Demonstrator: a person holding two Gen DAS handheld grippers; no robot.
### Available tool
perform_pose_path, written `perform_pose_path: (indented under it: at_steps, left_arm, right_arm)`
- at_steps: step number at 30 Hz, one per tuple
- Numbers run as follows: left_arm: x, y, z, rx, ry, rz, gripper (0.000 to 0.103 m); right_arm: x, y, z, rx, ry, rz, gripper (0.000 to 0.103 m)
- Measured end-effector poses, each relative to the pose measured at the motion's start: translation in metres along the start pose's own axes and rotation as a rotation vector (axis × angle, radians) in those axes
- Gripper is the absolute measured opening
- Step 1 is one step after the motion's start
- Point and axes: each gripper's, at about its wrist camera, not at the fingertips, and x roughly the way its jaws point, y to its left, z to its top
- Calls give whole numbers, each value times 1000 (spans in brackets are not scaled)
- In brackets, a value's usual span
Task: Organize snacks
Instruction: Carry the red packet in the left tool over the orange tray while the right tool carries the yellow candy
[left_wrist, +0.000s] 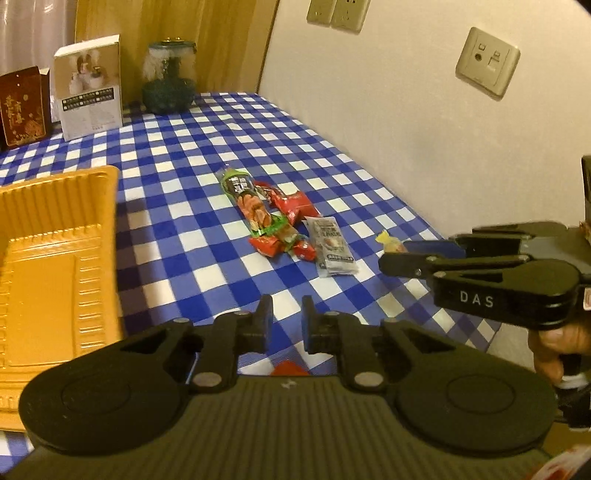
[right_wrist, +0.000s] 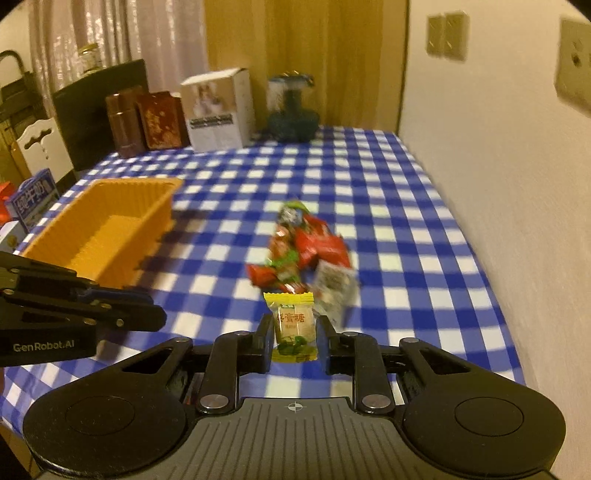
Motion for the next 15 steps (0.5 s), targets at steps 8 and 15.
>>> perform_pose_path:
  at_steps: [8, 15]
  left_arm:
    - [7, 5, -26, 144, 79, -90, 35]
    - [36, -8, -41, 341, 154, -67, 37]
  right_arm:
    - [1, 16, 2, -7, 5, 3, 24]
    - [3, 11, -2, 14, 20, 10, 24]
